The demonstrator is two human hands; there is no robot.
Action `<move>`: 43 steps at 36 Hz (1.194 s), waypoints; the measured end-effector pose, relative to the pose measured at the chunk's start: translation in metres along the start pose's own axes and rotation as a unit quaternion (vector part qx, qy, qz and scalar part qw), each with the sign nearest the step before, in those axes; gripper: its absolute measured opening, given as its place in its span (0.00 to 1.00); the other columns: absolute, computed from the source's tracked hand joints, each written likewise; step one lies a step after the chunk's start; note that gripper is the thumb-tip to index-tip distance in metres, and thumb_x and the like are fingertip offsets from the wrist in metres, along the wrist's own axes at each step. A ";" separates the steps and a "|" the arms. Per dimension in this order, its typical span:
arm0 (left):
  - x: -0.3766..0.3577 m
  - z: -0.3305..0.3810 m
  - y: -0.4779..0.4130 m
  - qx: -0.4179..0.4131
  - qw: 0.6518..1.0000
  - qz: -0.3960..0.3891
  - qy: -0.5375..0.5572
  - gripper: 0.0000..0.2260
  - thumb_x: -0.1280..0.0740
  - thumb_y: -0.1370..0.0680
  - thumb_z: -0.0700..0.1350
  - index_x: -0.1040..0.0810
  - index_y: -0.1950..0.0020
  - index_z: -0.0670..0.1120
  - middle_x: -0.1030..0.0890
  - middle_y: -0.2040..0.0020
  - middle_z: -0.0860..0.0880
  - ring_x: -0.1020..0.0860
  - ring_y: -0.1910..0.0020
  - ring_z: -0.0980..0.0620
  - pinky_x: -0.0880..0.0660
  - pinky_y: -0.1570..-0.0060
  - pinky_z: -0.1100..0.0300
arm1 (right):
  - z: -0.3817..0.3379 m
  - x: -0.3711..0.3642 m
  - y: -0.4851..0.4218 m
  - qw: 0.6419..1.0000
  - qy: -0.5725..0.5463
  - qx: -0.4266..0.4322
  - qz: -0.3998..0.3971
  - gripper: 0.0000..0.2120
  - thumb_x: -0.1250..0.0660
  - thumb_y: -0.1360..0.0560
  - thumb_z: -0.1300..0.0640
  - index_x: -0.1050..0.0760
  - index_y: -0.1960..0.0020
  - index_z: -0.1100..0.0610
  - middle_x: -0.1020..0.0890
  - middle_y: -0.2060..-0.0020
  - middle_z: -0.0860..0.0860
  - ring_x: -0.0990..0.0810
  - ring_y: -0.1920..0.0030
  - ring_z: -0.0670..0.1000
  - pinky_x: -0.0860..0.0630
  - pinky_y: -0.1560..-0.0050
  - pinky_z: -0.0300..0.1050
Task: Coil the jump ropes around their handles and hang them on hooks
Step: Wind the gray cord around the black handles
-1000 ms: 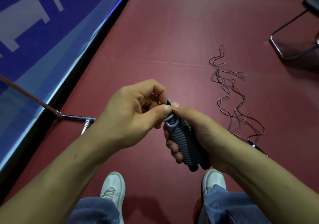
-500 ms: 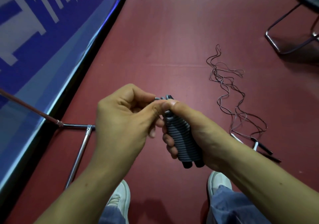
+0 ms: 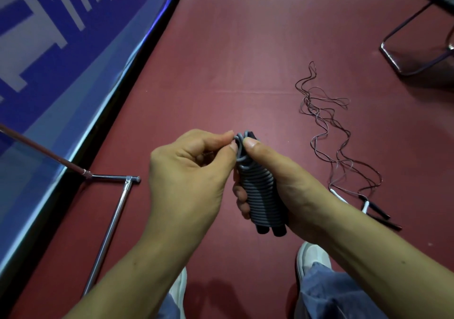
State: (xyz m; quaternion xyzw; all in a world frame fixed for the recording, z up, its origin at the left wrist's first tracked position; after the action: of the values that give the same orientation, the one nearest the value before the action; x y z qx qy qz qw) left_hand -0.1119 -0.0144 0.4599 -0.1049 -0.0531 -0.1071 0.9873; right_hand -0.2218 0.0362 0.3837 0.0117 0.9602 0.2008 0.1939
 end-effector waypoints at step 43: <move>-0.023 -0.014 -0.012 -0.018 0.992 -0.120 0.026 0.11 0.28 0.27 0.50 0.14 0.47 0.49 0.16 0.58 0.50 0.19 0.67 0.53 0.24 0.62 0.67 | -0.008 0.008 0.007 1.000 0.011 0.008 -0.013 0.23 0.37 0.26 0.35 0.26 0.53 0.57 0.25 0.68 0.56 0.27 0.69 0.55 0.28 0.63 0.49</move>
State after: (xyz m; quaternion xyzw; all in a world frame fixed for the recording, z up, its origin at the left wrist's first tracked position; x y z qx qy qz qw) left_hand -0.1355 -0.0249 0.4457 -0.1132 -0.0378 -0.2282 0.9663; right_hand -0.2331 0.0404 0.3903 -0.0012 0.9641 0.1902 0.1854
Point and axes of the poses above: each hand's wrist, its own y-axis away from the middle knuckle, its own x-axis out of the back of the hand, z = x × y, the point moved 9 cm from there along -y, towards the middle knuckle
